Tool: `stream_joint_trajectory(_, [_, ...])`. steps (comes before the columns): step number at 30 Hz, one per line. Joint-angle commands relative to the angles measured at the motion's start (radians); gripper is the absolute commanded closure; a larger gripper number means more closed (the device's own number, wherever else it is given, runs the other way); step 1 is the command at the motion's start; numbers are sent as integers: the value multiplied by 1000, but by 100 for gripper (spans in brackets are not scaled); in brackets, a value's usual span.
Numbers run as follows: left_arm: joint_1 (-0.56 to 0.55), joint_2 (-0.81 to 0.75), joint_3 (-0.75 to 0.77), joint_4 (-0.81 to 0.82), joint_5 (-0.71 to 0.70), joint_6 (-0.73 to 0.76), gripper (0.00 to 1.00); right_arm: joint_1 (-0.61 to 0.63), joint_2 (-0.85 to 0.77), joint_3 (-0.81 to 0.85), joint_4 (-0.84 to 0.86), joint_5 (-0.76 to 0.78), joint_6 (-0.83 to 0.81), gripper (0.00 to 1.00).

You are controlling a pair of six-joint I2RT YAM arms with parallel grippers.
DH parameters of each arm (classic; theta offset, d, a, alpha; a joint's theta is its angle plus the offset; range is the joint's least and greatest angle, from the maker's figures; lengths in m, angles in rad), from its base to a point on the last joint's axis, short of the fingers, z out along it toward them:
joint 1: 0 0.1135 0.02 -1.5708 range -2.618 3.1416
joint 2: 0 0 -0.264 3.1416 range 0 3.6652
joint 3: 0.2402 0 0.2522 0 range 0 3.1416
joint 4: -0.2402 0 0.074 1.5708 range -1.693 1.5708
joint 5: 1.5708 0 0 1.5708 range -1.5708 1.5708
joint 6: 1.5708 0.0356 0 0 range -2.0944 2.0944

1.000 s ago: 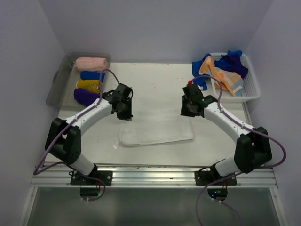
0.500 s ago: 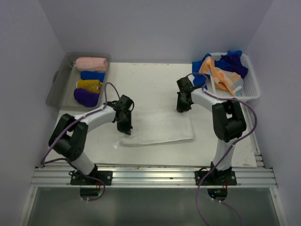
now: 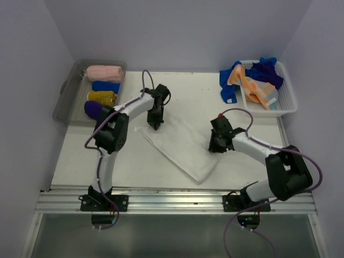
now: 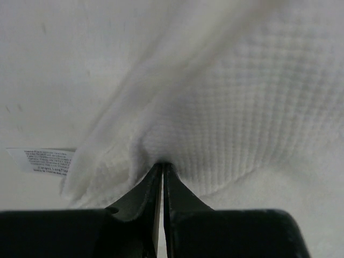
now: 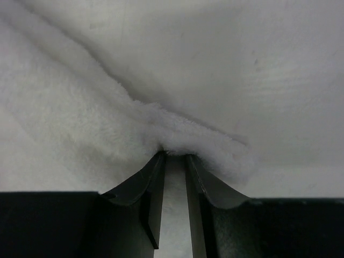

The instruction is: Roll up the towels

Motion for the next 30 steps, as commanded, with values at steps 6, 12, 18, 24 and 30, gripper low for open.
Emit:
stream_joint_trajectory(6, [-8,238,512,-35,-112,126,91,229,-364,-134,-222,-9,233,70])
stream_joint_trajectory(12, [-22,-22,284,97,-13,74,88,229,-296,38,-184,79,104,63])
stream_joint_trajectory(18, [-46,-223,-78,182,66,-8,89,232,-37,204,-72,47,20,71])
stream_joint_trajectory(24, [-49,-215,-286,331,181,-42,90,223,201,344,-60,57,-65,71])
stream_joint_trajectory(30, [-46,-56,-176,330,159,-13,92,192,269,260,-12,36,-86,71])
